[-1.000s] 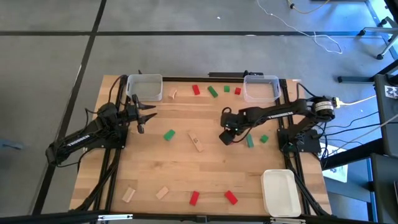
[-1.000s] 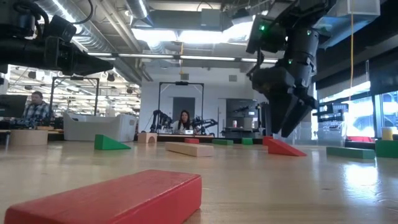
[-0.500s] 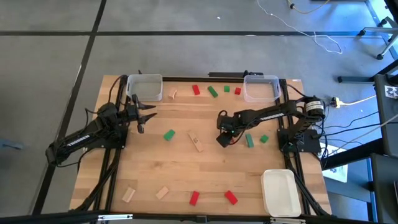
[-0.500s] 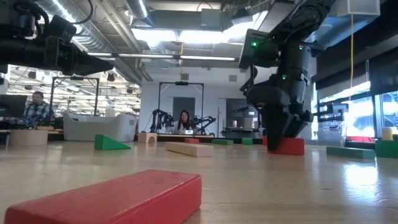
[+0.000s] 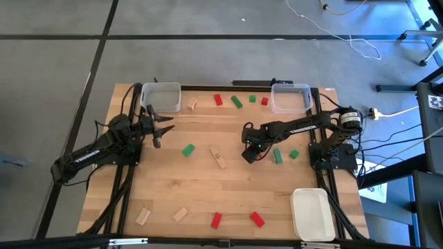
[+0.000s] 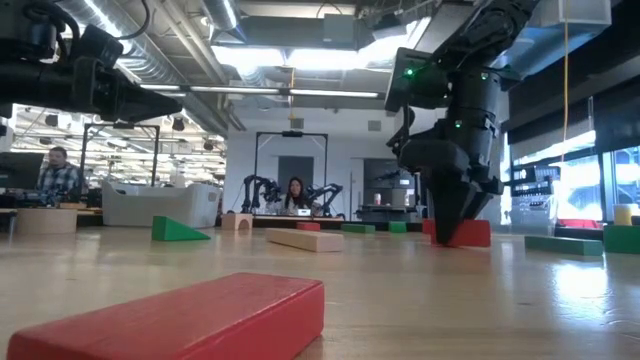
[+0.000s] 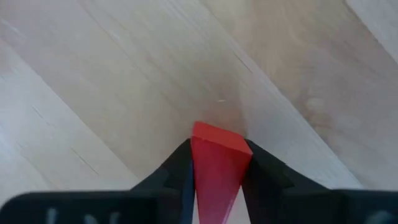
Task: Sort & place blocks by color
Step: Put the red block into the transparent bin
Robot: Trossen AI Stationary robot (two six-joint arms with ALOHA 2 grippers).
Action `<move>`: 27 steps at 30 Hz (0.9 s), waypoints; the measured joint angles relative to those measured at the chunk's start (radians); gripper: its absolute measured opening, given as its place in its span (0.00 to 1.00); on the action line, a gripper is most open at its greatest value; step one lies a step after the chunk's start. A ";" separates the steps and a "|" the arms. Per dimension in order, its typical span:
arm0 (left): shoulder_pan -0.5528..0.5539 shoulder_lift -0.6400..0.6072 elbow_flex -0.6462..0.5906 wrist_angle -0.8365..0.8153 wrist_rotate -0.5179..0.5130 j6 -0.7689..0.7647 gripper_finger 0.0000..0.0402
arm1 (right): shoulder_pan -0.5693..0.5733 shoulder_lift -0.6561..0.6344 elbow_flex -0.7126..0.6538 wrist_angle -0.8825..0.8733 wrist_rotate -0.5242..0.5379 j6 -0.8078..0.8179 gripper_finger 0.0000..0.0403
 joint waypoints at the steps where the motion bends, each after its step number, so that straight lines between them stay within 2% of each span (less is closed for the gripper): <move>1: 0.000 0.000 0.000 -0.001 -0.010 0.000 0.37 | -0.001 -0.002 0.000 -0.001 0.000 0.000 0.23; 7: 0.000 0.000 0.054 -0.026 -0.031 0.040 0.37 | -0.018 -0.012 0.069 -0.141 0.006 -0.038 0.23; 12: 0.000 0.008 0.177 -0.210 -0.133 0.046 0.37 | -0.067 -0.023 0.186 -0.259 0.020 -0.087 0.23; 16: 0.000 0.035 0.290 -0.344 -0.180 0.094 0.37 | -0.103 -0.023 0.285 -0.372 0.075 -0.114 0.23; 19: 0.000 0.073 0.369 -0.425 -0.223 0.107 0.37 | -0.136 -0.023 0.355 -0.502 0.110 -0.132 0.23; 23: 0.000 0.150 0.459 -0.499 -0.232 0.108 0.37 | -0.191 -0.025 0.431 -0.647 0.144 -0.127 0.23; 27: 0.000 0.254 0.522 -0.569 -0.232 0.106 0.37 | -0.253 -0.026 0.480 -0.700 0.171 -0.137 0.23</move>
